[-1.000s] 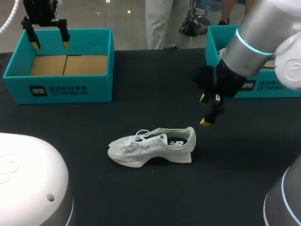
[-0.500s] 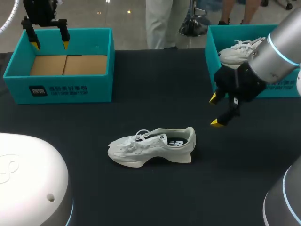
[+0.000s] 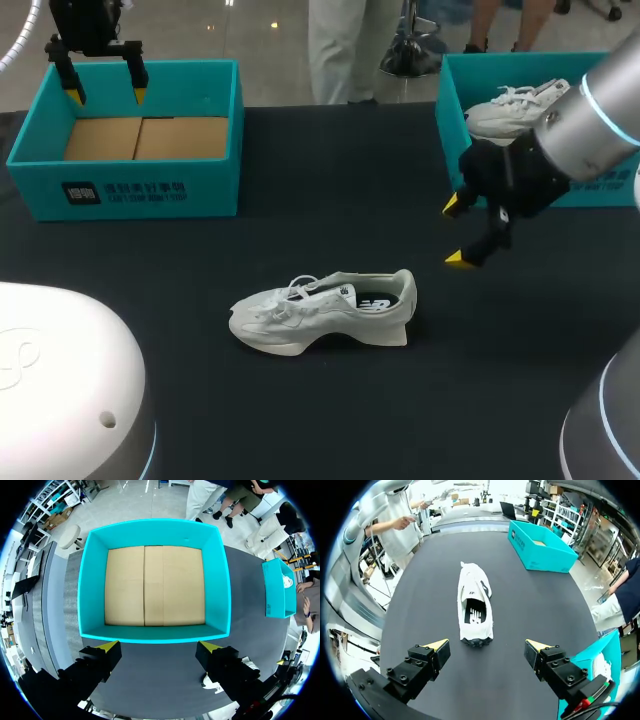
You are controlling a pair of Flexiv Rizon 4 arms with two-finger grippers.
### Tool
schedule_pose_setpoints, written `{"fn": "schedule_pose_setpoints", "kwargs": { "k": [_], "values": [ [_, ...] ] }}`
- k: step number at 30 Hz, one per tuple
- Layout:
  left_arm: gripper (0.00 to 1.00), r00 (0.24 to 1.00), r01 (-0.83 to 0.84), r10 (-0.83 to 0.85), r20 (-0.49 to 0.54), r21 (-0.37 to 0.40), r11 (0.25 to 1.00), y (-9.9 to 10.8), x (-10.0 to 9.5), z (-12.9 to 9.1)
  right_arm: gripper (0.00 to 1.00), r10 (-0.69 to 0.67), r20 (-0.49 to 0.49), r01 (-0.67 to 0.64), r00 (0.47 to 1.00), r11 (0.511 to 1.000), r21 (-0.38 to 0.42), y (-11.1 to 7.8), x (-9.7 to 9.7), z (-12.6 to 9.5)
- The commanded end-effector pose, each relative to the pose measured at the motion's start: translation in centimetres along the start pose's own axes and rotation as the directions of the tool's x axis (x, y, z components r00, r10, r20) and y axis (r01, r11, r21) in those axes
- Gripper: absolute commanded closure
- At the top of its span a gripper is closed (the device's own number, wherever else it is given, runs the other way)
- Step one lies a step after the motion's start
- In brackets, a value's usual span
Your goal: Take the shoe out of the shoebox, open the shoe tongue, remove and reinsert the insole, then place the shoe into the shoebox
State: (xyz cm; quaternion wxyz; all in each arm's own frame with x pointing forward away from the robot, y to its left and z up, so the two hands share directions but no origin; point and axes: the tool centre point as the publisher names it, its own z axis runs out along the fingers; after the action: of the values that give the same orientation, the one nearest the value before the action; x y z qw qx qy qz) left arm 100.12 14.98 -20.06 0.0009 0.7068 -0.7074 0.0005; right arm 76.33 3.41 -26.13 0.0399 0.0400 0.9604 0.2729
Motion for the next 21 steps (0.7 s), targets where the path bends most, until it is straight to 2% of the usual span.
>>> {"fn": "schedule_pose_setpoints", "kwargs": {
  "k": [1,3,5,14,21],
  "values": [
    [0.00,1.000,0.000,0.000,0.001,0.000,1.000,0.0,0.0,0.0,0.00,-0.035,0.034,0.040,0.999,0.983,-0.181,-1.6,0.7,0.9],
    [0.00,1.000,0.000,0.000,0.001,0.000,1.000,0.0,0.0,0.0,0.00,-0.066,0.032,0.072,0.997,0.975,-0.211,-1.9,0.8,1.1],
    [0.00,1.000,0.000,0.000,0.001,0.000,1.000,0.0,0.0,0.0,0.00,-0.079,0.035,0.084,0.996,0.977,-0.195,-2.3,0.9,1.1],
    [0.00,1.000,0.000,0.000,0.001,0.000,1.000,0.0,0.0,0.0,0.00,-0.122,0.061,0.133,0.991,0.965,-0.225,-4.0,1.0,2.1],
    [0.00,1.000,0.000,0.000,0.001,0.000,1.000,0.0,0.0,0.0,0.00,-0.123,0.022,0.124,0.992,0.961,-0.246,-5.8,1.4,3.8]
  ]
}}
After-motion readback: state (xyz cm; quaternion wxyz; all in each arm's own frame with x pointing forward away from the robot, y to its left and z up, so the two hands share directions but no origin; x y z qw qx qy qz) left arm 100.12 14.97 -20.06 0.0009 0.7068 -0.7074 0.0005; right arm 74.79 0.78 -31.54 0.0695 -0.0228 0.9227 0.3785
